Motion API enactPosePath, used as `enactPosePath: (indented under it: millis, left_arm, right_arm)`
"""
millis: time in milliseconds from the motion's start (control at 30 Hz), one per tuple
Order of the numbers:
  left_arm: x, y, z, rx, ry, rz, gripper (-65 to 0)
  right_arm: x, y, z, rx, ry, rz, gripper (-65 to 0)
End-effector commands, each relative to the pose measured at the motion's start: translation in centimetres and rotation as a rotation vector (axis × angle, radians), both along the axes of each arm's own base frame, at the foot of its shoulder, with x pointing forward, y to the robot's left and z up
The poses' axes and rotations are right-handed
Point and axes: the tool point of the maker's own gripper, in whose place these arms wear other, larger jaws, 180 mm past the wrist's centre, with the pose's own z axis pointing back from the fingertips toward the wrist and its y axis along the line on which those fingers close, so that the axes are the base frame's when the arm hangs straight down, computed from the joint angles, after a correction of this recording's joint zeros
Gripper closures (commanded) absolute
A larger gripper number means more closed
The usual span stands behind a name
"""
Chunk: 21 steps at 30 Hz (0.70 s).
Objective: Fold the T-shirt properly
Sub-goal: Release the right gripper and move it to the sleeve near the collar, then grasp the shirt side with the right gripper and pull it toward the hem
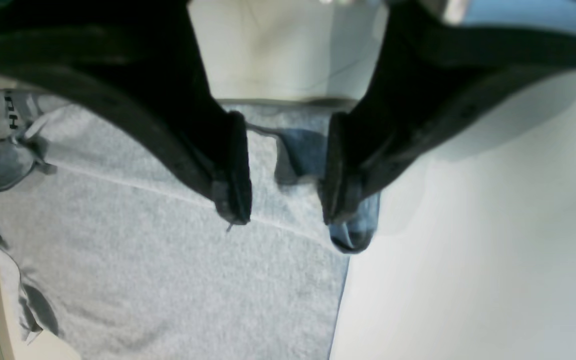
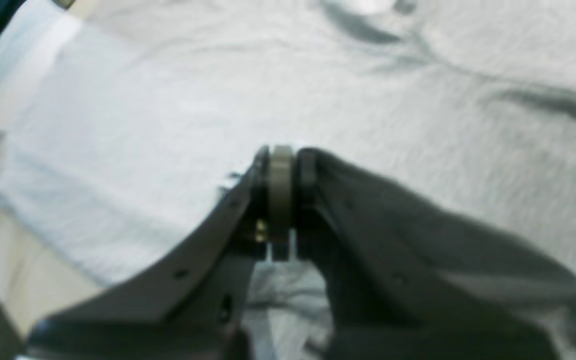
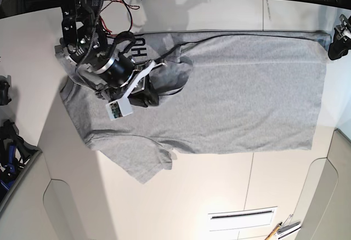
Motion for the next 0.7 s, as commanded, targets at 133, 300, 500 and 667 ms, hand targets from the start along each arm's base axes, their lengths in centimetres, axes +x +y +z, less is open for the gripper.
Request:
enactPosePath:
  millis: [133,300,500,667]
  left_arm:
    - [0.8,0.6,1.5,0.021,-0.044,-0.011,-27.0]
    - [0.9,0.6,1.6,0.024,-0.045,-0.012,-27.1]
    - [2.0,2.2,3.6,0.092,-0.051,-0.049,-27.0]
    - [2.5,2.9,4.5,0.125,-0.047,-0.069,-26.5]
  right_arm:
    - [1.9,-0.4,0.6,-0.023,-0.056,-0.013,-10.1]
    - [2.2,-0.6,1.0,-0.023,-0.074,-0.020,-22.1]
    - [4.7,-2.9,3.0,-0.048,-0.115,-0.077,-12.8]
    - [4.7,-6.2,4.4,-0.092,-0.109,-0.131,0.0]
